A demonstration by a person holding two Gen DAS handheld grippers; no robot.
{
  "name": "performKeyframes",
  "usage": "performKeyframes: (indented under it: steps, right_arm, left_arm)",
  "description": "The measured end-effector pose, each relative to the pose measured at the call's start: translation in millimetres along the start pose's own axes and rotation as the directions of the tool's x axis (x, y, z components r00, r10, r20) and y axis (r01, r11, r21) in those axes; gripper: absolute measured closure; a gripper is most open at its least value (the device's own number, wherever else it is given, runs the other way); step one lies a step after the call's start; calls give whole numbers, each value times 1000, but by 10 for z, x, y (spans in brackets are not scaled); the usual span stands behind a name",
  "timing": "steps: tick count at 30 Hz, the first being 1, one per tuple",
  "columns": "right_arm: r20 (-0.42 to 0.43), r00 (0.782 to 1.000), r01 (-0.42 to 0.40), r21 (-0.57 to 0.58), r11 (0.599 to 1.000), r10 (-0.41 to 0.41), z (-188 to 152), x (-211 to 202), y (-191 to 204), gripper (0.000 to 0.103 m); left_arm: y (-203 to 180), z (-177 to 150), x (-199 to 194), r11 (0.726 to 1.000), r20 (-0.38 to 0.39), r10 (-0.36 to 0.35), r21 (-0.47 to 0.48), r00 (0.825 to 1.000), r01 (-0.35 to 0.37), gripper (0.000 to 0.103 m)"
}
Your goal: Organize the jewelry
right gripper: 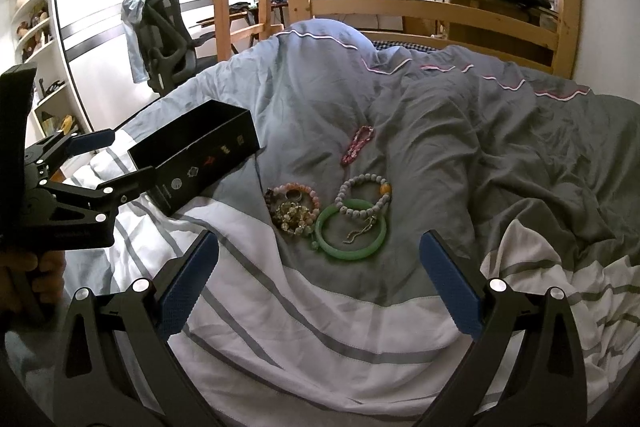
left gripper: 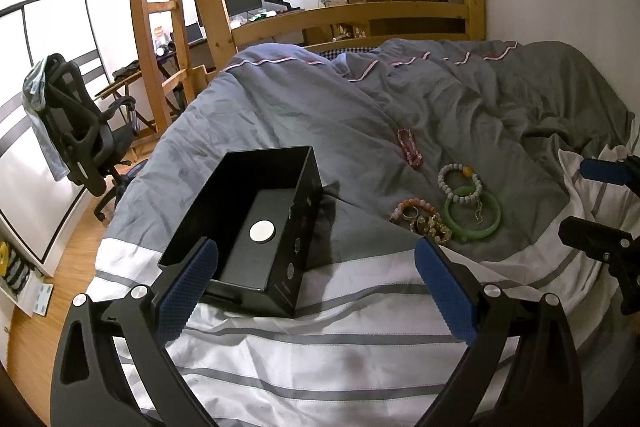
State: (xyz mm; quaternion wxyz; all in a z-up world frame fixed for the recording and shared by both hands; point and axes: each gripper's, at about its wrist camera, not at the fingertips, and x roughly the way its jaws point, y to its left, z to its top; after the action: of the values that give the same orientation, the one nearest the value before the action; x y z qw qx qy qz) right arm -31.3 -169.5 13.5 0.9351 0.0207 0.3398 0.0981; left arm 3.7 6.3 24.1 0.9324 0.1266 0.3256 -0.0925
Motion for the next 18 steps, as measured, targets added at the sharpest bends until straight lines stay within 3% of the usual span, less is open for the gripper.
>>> performKeyframes:
  steps: [18]
  right_arm:
    - [-11,1000,-3,-8,1000,3,-20,32,18,4]
  left_arm:
    - [-16,-35,9,1000,-2,0,1,1000,0,6]
